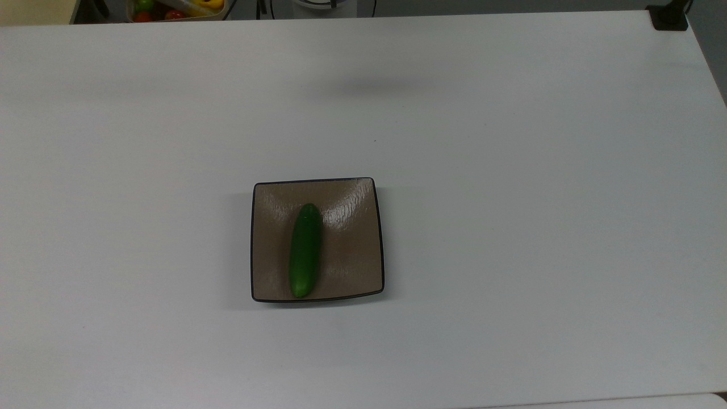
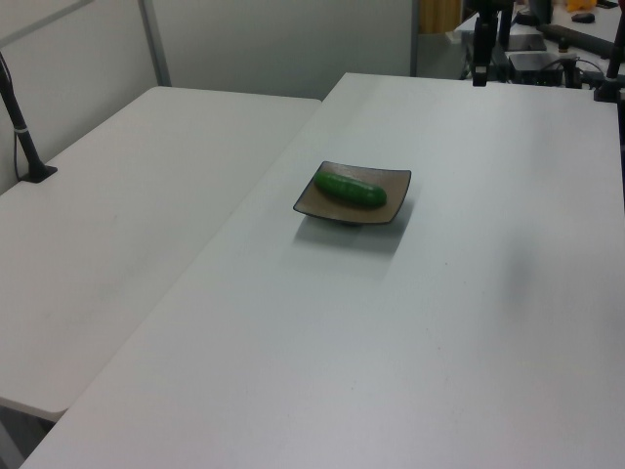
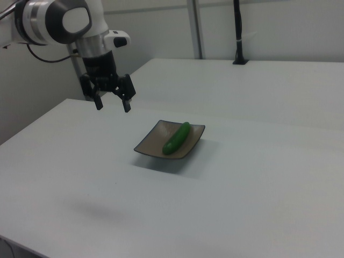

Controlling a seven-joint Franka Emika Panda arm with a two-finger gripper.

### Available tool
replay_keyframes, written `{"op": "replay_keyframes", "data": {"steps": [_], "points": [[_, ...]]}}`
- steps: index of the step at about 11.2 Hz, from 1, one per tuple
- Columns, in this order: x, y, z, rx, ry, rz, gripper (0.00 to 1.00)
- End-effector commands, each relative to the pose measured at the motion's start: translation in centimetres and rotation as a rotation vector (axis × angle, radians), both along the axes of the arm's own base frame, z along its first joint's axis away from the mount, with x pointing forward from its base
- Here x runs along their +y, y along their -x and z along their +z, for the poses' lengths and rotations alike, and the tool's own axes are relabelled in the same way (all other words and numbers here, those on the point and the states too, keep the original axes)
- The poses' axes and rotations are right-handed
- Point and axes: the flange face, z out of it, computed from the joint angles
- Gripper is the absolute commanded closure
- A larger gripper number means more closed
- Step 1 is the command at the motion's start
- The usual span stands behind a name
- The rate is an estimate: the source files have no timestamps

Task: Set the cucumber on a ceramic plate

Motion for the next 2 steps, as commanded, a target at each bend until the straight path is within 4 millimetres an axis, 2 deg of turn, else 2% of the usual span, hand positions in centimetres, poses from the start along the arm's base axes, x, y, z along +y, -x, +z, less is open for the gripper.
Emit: {"op": "replay_keyframes", "data": {"steps": [1, 2], "points": [[0.38, 0.26, -0.31, -0.012, -0.017, 0.046, 0.0], [0.38, 0.26, -0.31, -0.012, -0.017, 0.046, 0.0]]}}
